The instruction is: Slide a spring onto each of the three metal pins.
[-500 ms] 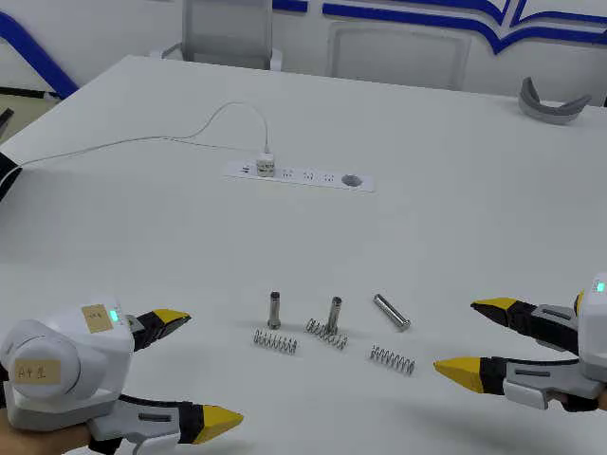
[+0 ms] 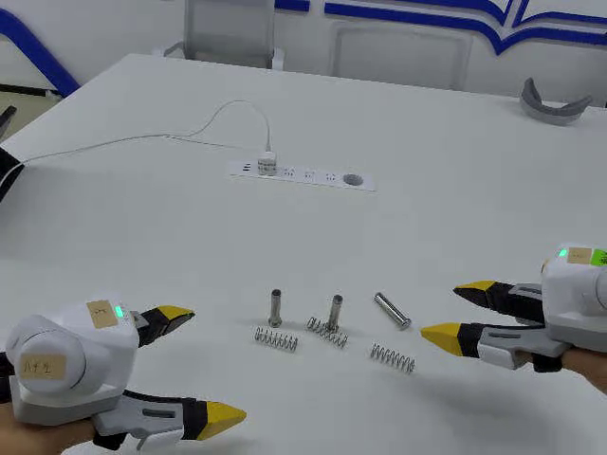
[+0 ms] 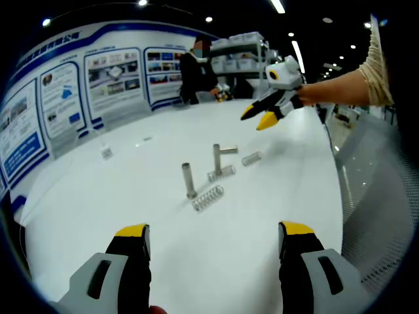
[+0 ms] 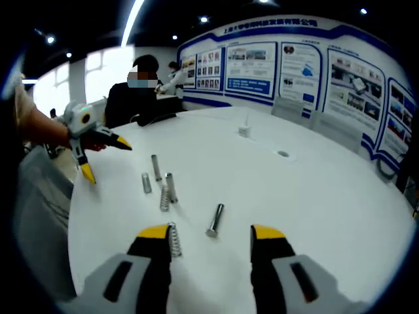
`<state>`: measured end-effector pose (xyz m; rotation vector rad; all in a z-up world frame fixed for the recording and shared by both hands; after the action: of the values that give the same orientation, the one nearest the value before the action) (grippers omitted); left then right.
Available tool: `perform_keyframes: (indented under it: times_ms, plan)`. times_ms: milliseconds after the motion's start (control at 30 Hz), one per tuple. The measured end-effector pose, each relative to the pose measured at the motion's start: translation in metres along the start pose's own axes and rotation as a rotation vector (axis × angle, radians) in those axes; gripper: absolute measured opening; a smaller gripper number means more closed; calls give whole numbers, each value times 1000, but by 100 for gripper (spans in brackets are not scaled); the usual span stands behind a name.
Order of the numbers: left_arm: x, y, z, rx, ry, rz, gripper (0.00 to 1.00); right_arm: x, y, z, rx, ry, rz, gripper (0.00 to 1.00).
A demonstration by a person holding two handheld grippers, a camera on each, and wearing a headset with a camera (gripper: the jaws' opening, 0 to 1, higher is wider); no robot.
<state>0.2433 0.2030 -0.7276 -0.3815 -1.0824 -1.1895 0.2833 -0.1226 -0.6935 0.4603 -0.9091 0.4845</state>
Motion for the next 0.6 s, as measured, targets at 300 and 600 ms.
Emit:
perform_keyframes:
  times_ms: [300,600]
  plan:
    - [2,-1,-2,-3,-5,-3,81,12,-4,-19,-30,41,-20,42]
    - [3,-2,-2,-8,-6,-5,81,18,-3,-40,-56,86,-37,33]
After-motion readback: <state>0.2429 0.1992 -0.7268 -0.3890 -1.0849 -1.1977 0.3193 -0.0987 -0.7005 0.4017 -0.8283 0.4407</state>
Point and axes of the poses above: the centre of the closed fingertips' face, and the gripper's own axes: z roughly backward along the fingers, y roughly to its left, x roughly out of its top, the point moved 7 cm from there along z, roughly backward along the fingers, and after that the axes turned 15 degrees about -z, right-handed, at the moved point
